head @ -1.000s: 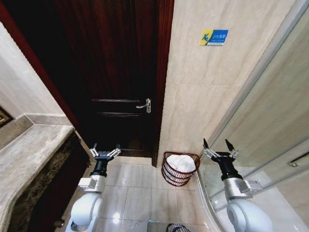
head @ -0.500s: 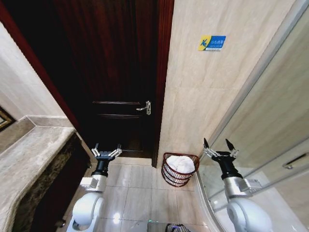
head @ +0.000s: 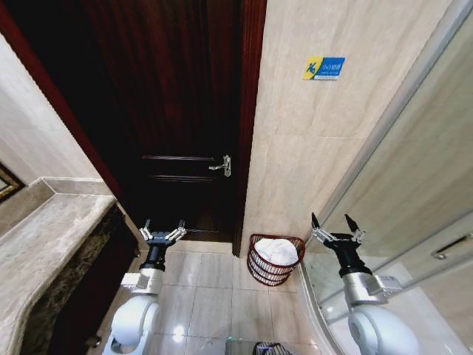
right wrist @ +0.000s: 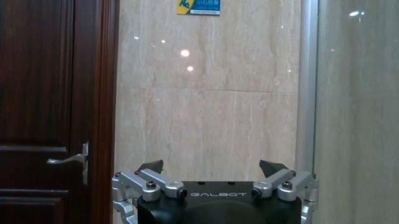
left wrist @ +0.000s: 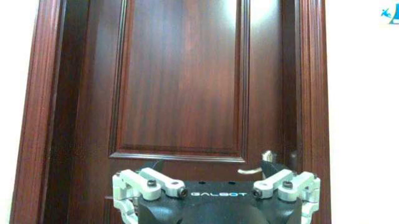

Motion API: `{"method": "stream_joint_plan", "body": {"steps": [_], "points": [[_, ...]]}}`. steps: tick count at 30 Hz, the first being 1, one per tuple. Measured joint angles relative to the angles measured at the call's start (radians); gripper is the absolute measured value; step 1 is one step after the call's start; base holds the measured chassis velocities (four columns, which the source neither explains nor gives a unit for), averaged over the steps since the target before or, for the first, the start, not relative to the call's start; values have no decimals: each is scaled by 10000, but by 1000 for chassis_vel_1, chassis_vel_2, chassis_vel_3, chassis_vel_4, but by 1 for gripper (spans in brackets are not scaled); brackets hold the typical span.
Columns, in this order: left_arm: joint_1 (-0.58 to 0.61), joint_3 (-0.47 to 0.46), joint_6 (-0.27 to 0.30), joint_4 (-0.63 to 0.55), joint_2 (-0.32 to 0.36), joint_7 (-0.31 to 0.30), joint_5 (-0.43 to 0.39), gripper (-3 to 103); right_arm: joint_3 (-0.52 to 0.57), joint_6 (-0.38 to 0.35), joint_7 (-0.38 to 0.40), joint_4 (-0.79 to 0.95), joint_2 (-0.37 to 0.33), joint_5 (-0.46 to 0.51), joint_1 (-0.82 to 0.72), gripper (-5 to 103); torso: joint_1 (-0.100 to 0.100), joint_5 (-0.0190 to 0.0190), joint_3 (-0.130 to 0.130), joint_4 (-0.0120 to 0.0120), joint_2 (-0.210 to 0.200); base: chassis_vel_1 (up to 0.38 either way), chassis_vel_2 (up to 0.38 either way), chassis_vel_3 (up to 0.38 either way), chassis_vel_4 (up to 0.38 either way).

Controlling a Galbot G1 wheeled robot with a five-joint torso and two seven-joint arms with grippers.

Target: Discard the used towel into the hamper.

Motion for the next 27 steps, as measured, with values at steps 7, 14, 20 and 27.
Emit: {"method": "stream_joint_plan", "body": {"steps": [7, 14, 20, 27], "points": [[124, -28, -91, -146, -34, 3, 15, 100, 132, -40, -36, 72, 32, 14, -252, 100, -24, 0, -23, -1, -35, 81, -81, -79, 81], [226, -67, -176, -208, -53, -11, 11, 100, 150, 7, -42, 76, 36, 12, -369, 100, -34, 0, -35, 0, -57, 99, -95, -109, 108], [308, -47, -312, -200, -104, -16, 25, 100, 186, 243, -42, 17, 43, 12, -549, 100, -37, 1, -43, 0, -74, 83, -98, -88, 87], [262, -42, -322, -172, -113, -21, 34, 100, 257, 360, -53, -49, 55, -1, -609, 100, -44, 1, -50, -1, -90, 89, -96, -112, 89]]}}
